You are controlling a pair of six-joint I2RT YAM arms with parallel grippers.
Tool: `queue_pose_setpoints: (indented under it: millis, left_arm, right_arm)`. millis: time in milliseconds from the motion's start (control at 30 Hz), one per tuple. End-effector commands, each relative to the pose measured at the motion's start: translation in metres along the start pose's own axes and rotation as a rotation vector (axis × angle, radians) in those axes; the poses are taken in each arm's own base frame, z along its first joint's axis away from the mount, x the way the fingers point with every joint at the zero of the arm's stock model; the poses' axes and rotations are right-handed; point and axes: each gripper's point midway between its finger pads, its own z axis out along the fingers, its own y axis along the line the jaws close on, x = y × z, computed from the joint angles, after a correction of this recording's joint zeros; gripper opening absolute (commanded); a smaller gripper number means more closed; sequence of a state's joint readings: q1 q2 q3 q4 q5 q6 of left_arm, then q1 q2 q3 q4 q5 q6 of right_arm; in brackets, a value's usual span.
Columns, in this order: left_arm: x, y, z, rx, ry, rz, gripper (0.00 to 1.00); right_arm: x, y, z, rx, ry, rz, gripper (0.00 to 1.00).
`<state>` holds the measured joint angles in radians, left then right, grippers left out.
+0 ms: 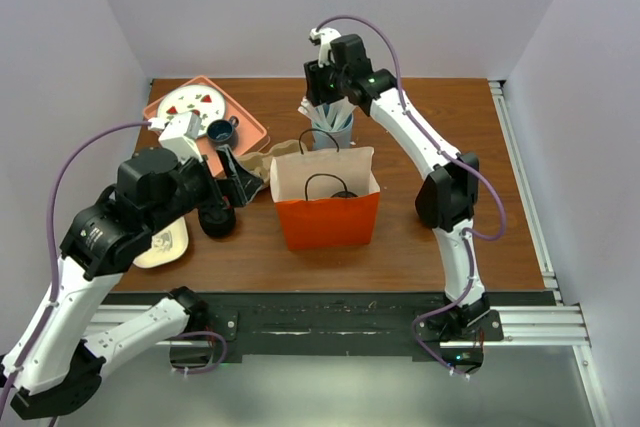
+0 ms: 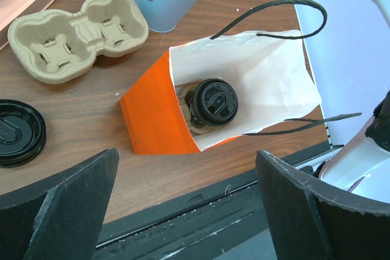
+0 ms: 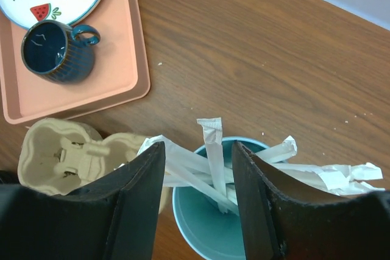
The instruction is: Pack the takeout coffee
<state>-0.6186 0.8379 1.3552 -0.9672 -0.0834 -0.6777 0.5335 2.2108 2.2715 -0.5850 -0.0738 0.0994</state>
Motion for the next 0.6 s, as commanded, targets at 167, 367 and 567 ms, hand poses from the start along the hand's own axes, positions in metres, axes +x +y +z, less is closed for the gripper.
queue_pose_setpoints:
  millis: [167, 367, 567]
  left_arm:
    - [-0.009, -0.002, -0.009, 0.008, -0.045, 0.001, 1.0]
    - [-0.011, -0.002, -0.008, 0.007, -0.052, -0.003, 1.0]
    - [-0.011, -0.003, -0.008, 0.012, -0.053, -0.003, 1.0]
  right_arm:
    - [-0.029, 0.002, 0.002, -0.009, -0.119, -0.005, 0.45]
    - [-0.023, -0.002, 0.008, 0.002, -0.106, -0.022, 0.4]
    - [-0.019, -0.001, 0.014, 0.001, -0.093, -0.022, 0.3]
